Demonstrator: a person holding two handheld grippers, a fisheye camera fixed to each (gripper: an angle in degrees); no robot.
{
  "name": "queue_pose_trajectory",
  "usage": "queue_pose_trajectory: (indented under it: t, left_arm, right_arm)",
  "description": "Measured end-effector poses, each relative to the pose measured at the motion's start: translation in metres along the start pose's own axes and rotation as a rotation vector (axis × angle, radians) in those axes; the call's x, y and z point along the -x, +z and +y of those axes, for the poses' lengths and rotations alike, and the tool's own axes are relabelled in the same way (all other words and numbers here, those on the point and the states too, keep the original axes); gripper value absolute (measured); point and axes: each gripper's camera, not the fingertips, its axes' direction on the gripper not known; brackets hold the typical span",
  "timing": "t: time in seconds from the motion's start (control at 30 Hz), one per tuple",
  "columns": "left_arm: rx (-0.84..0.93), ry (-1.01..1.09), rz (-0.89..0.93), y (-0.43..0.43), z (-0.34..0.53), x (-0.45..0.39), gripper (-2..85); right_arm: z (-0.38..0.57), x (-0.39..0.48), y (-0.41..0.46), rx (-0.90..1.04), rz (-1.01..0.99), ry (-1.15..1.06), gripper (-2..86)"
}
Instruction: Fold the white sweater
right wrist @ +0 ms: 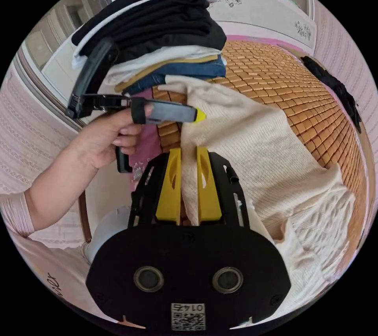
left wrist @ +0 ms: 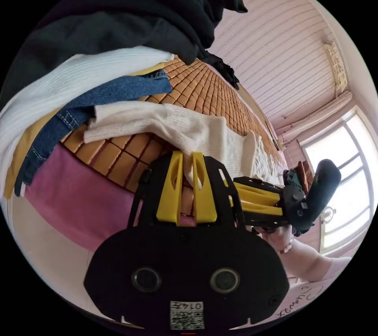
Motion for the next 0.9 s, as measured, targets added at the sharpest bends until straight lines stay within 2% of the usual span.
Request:
queue_pose_trajectory:
  t: [0.03, 0.07, 0.13, 0.23, 0.37, 0.43, 0.5, 0.6, 0.7, 0.77, 0.9]
  left_arm:
    - [0.007, 0.008, -0.017, 0.001, 0.001, -0.004, 1.4]
    - [0.01, 0.029, -0.032, 0.0, 0.003, -0.012, 0.3]
    - [-0.045, 0.054, -0.019, -0.006, 0.011, -0.026, -0.4]
    - [-0.171, 0.148, 0.035, -0.027, 0.023, -0.078, -0.8]
    - [-0.243, 0.506, 0.06, -0.043, 0.043, -0.229, -0.6]
    - [-0.201, 0.681, 0.119, -0.031, 0.065, -0.311, 0.0]
    - [-0.055, 0.868, 0.255, 0.011, 0.118, -0.411, 2.4]
    - [0.164, 0.997, 0.297, 0.096, 0.203, -0.484, 5.4]
    - [0.287, 0.992, 0.248, 0.15, 0.266, -0.493, 6.1]
    - [0.264, 0.968, 0.255, 0.148, 0.289, -0.483, 6.1]
    - [0.188, 0.923, 0.135, 0.128, 0.31, -0.449, 6.2]
  right_arm:
    - [0.012, -0.01, -0.015, -0.092, -0.038, 0.026, 3.7]
    - [0.018, -0.024, -0.025, -0.106, -0.06, 0.074, 2.3]
    - [0.027, -0.041, -0.037, -0.096, -0.103, 0.105, 1.4]
    - [0.057, -0.065, -0.08, -0.214, -0.126, 0.151, 0.8]
    - [0.118, -0.097, -0.162, -0.412, -0.152, 0.219, 0.7]
    - [0.163, -0.114, -0.203, -0.508, -0.153, 0.272, 0.8]
    - [0.219, -0.132, -0.24, -0.579, -0.14, 0.338, 1.0]
    - [0.327, -0.163, -0.281, -0.585, -0.075, 0.488, 1.8]
    - [0.433, -0.192, -0.299, -0.483, -0.021, 0.708, 3.0]
    - [0.494, -0.204, -0.32, -0.479, 0.008, 0.809, 4.1]
    - [0.515, -0.222, -0.352, -0.482, 0.092, 0.817, 6.1]
